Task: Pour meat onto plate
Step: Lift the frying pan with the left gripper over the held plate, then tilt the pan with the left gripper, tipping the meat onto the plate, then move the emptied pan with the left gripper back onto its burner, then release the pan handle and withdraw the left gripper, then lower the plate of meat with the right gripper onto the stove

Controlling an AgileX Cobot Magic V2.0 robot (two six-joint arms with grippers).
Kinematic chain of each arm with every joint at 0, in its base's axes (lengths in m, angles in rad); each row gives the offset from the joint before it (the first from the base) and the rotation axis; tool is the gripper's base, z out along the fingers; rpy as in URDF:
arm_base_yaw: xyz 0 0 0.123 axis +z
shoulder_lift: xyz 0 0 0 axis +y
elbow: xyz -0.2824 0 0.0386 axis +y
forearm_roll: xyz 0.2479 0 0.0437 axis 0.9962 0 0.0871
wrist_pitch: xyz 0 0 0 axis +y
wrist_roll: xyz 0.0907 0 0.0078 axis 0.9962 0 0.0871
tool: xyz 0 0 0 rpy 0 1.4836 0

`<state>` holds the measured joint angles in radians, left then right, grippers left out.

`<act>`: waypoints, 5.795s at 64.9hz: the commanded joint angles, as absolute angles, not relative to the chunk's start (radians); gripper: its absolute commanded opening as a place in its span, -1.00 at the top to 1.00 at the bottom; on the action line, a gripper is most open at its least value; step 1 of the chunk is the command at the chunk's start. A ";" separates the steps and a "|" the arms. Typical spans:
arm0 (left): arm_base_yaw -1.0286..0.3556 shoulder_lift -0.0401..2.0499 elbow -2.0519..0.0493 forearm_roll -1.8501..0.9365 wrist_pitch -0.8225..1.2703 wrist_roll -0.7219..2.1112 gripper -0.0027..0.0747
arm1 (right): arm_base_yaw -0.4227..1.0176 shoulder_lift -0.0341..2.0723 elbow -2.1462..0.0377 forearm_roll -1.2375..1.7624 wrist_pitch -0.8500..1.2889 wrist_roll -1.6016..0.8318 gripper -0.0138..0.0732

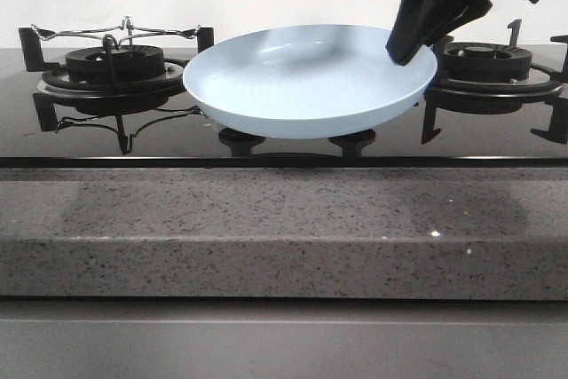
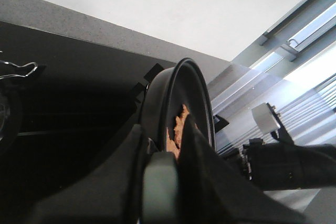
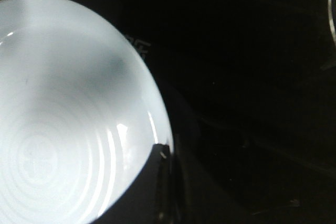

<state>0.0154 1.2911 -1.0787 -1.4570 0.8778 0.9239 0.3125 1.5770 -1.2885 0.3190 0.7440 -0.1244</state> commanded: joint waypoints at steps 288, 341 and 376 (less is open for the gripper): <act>0.411 1.679 -1.329 -1.343 1.013 0.750 -0.48 | 0.311 1.538 -1.310 0.330 0.703 -0.136 0.93; -0.096 0.994 -1.060 -0.191 0.759 0.153 -0.48 | 0.311 1.538 -1.310 0.330 0.703 -0.136 0.93; -0.108 0.749 -0.879 -0.182 0.770 0.153 -0.48 | 0.311 1.539 -1.310 0.330 0.692 -0.136 0.93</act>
<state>-0.1003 0.7595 -0.8533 -0.1741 0.8341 0.1615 0.3125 1.5770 -1.2885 0.3190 0.7440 -0.1244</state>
